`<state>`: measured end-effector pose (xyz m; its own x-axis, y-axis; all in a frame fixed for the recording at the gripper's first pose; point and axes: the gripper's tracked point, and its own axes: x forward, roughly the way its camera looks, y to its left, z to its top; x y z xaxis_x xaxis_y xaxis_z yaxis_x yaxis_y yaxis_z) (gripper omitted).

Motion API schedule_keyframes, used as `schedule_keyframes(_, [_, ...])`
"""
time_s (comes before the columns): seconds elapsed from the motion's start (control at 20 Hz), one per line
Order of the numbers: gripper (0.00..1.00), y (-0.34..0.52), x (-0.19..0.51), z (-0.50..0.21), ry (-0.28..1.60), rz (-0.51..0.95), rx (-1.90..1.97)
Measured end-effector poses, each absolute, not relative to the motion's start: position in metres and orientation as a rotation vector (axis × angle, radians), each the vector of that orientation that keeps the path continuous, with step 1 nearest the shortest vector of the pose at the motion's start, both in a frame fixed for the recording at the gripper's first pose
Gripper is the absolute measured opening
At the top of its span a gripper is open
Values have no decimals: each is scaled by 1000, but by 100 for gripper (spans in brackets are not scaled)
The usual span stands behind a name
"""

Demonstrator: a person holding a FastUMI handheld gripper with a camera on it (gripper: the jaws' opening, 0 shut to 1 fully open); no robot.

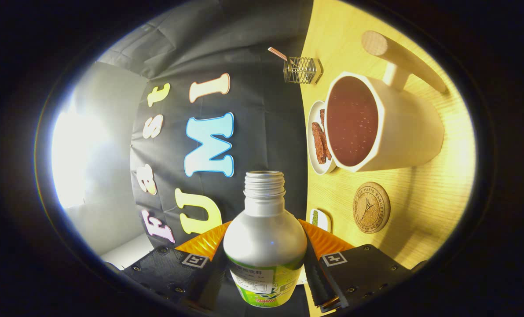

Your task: Take the bottle from table, then pour the juice into the cup, finally place the bottle on the coaster

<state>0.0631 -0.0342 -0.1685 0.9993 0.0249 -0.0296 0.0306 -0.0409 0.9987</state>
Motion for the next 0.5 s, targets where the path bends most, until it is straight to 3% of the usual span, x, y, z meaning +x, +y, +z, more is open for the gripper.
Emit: schedule_keyframes(0.5, [78,-30,68,-172,6,17,1725])
